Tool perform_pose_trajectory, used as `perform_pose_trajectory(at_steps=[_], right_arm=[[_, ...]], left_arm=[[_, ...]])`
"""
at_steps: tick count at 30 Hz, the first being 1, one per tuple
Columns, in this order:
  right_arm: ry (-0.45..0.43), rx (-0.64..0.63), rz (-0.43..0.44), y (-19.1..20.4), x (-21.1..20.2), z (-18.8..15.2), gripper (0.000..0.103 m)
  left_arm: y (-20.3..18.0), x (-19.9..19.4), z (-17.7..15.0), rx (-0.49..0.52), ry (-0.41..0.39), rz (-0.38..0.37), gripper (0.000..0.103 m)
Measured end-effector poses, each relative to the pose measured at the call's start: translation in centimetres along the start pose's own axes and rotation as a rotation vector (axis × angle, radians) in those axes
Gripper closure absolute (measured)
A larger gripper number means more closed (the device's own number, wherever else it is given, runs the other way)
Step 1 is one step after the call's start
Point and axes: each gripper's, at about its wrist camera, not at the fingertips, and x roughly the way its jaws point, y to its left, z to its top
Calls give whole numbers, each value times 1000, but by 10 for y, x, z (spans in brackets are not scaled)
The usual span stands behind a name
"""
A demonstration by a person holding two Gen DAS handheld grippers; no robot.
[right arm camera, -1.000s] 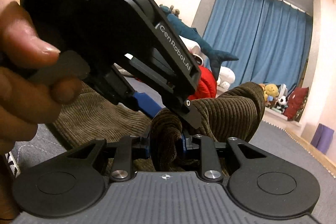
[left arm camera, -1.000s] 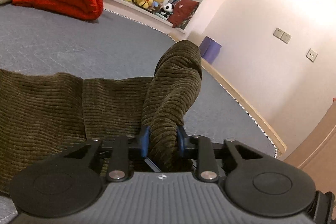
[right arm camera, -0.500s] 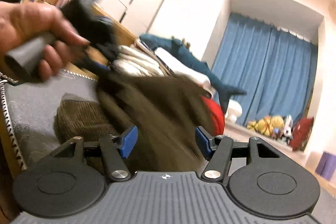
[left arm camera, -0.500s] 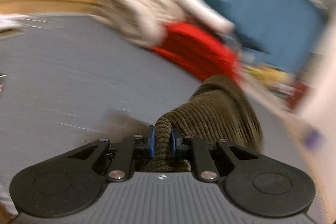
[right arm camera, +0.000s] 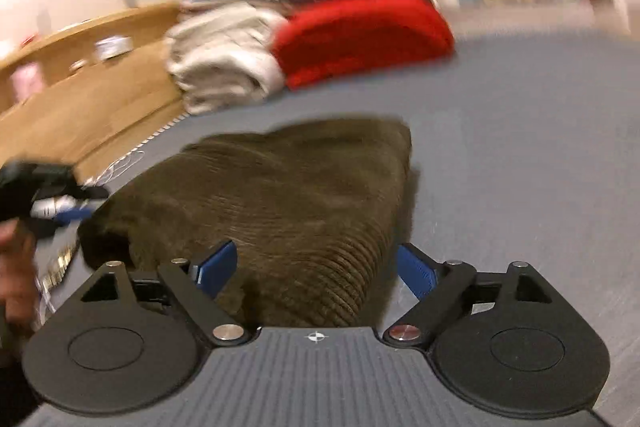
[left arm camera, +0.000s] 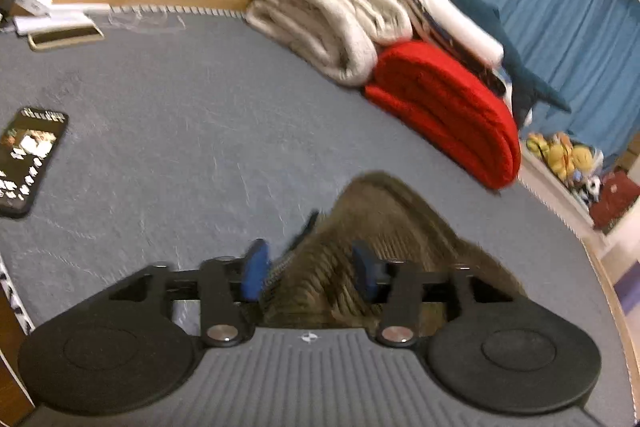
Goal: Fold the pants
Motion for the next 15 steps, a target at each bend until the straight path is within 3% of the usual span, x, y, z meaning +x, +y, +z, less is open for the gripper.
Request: perform_pose_trajectory(at_steps=[3, 6, 8, 9, 10, 13, 15], right_arm=[[147, 183, -11, -15, 35, 7, 15], [225, 303, 8, -20, 57, 3, 16], [228, 305, -3, -13, 62, -1, 26], [217, 282, -17, -7, 63, -2, 36], [200, 247, -27, -1, 62, -1, 52], [156, 207, -24, 1, 53, 12, 78], [134, 210, -6, -3, 45, 23, 82]], left_arm=[[2, 13, -6, 4, 72, 21, 36], [11, 21, -11, -12, 110, 16, 36], [15, 23, -15, 2, 123, 10, 37], [14, 24, -16, 14, 127, 6, 40], [14, 25, -18, 25, 133, -5, 54], [2, 21, -21, 97, 137, -34, 71], [-12, 15, -26, 149, 125, -71, 73]])
